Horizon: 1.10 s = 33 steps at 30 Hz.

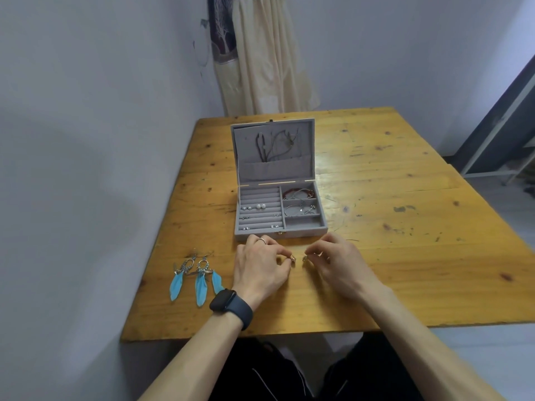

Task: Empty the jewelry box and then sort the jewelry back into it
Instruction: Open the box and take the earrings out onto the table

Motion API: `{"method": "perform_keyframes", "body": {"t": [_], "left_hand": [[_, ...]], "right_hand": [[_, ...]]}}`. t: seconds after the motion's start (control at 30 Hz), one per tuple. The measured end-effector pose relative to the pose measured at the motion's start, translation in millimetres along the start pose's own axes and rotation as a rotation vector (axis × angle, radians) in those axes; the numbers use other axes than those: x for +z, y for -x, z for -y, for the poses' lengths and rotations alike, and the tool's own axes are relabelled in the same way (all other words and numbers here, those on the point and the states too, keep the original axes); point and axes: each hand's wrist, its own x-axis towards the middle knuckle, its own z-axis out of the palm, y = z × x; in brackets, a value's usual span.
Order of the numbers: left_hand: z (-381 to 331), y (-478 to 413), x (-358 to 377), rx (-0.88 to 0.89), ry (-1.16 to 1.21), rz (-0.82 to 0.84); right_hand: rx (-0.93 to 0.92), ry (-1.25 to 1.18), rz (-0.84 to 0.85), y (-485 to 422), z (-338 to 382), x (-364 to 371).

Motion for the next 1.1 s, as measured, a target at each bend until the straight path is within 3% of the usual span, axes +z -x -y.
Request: {"method": "perform_keyframes", "body": {"t": [0.13, 0.57, 1.1], "left_hand": [[-1.2, -2.7, -1.6, 0.013, -0.019, 0.005], [6.1, -6.3, -0.3, 0.017, -0.017, 0.021], [65.2, -60.0, -40.3, -0.092, 0.134, -0.235]], "right_hand": [[0.001, 0.068, 0.079, -8.6, 2.5, -6.2], [0.045, -0.082, 0.014, 2.7, -2.9, 2.2], [-0.106, -0.192, -0.17, -57.1, 46.3, -13.2]]}}
